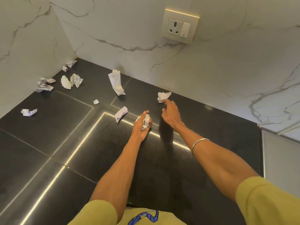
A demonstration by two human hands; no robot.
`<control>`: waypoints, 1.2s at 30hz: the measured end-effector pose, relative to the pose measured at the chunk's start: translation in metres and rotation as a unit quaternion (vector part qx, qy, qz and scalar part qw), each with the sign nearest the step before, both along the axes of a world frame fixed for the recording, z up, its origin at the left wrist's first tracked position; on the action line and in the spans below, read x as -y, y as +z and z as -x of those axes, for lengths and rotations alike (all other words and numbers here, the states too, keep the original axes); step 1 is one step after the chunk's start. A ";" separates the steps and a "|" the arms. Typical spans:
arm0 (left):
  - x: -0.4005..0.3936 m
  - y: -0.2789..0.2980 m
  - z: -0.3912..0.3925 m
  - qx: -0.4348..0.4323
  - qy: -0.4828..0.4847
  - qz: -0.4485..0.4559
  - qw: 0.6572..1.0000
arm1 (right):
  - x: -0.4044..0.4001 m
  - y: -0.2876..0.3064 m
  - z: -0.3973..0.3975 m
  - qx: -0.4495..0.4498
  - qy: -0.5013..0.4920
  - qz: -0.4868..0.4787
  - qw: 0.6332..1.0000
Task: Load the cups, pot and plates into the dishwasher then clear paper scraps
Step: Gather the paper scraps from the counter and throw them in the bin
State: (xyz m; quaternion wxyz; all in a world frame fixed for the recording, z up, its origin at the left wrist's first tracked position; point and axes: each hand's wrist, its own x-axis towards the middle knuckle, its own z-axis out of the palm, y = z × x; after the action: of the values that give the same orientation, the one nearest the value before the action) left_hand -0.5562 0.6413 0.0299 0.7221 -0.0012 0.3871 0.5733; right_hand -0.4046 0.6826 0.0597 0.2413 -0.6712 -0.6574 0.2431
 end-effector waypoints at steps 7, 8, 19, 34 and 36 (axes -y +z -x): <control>-0.018 -0.003 0.004 -0.002 -0.010 -0.007 1.000 | -0.042 -0.006 -0.002 0.012 0.041 0.036 0.998; -0.019 -0.004 0.005 -0.007 -0.023 -0.010 1.000 | -0.049 -0.006 -0.001 0.022 0.049 0.042 0.998; -0.013 -0.008 0.010 -0.059 -0.092 -0.044 0.993 | -0.050 -0.031 0.005 0.083 0.009 0.011 0.996; 0.001 0.000 0.000 -0.064 -0.048 -0.038 0.996 | 0.004 0.002 0.017 -0.093 -0.032 -0.050 0.994; 0.007 0.001 0.001 -0.070 -0.049 -0.045 0.995 | 0.021 0.004 0.030 -0.108 -0.018 -0.084 0.990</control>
State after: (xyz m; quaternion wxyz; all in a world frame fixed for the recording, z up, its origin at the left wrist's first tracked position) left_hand -0.5572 0.6341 0.0305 0.7201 0.0901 0.4098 0.5527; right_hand -0.4341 0.6615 0.0638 0.3707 -0.6301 -0.6333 0.2538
